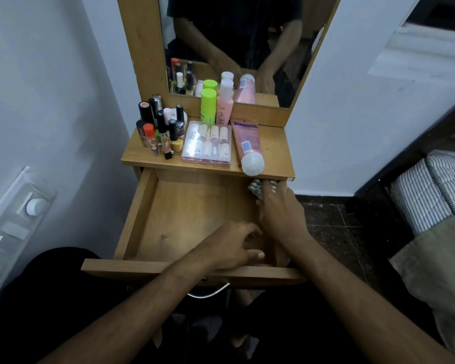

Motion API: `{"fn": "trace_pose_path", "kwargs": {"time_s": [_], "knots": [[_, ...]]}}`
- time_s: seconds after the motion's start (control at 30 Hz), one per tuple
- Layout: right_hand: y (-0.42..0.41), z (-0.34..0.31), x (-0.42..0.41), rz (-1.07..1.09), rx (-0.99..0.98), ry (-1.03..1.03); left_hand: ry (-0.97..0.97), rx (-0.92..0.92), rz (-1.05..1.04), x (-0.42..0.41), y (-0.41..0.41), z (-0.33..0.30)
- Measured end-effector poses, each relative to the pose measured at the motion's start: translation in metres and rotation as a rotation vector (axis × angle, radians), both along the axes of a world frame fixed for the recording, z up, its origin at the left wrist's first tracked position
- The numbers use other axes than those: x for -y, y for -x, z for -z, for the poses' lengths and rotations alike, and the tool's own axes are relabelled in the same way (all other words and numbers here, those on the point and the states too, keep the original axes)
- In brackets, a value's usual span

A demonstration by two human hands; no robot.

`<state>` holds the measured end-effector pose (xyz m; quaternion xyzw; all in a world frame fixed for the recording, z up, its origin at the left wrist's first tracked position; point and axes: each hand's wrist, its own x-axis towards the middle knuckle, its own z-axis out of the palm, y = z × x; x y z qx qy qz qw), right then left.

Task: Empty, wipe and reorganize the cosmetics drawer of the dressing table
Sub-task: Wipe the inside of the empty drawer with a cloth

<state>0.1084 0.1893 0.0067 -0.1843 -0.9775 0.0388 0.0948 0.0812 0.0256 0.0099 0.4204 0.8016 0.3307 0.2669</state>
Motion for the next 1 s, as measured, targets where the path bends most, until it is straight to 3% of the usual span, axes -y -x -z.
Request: {"fn": "trace_pose_path", "kwargs": {"time_s": [0.2, 0.4, 0.6, 0.77, 1.0], "knots": [[0.01, -0.001, -0.006, 0.006, 0.066, -0.088, -0.025, -0.028, -0.058, 0.001, 0.0, -0.001], [-0.014, -0.013, -0.002, -0.063, 0.119, -0.029, -0.065, -0.044, -0.143, 0.004, -0.002, -0.001], [-0.049, -0.035, 0.023, -0.07, 0.309, -0.116, -0.082, -0.064, -0.203, 0.005, -0.001, 0.0], [-0.056, -0.052, 0.039, -0.135, 0.513, -0.093, -0.034, -0.082, -0.155, 0.004, -0.001, 0.001], [-0.045, -0.069, 0.046, -0.268, 0.606, -0.009, 0.02, -0.049, -0.079, 0.004, 0.0, -0.001]]}}
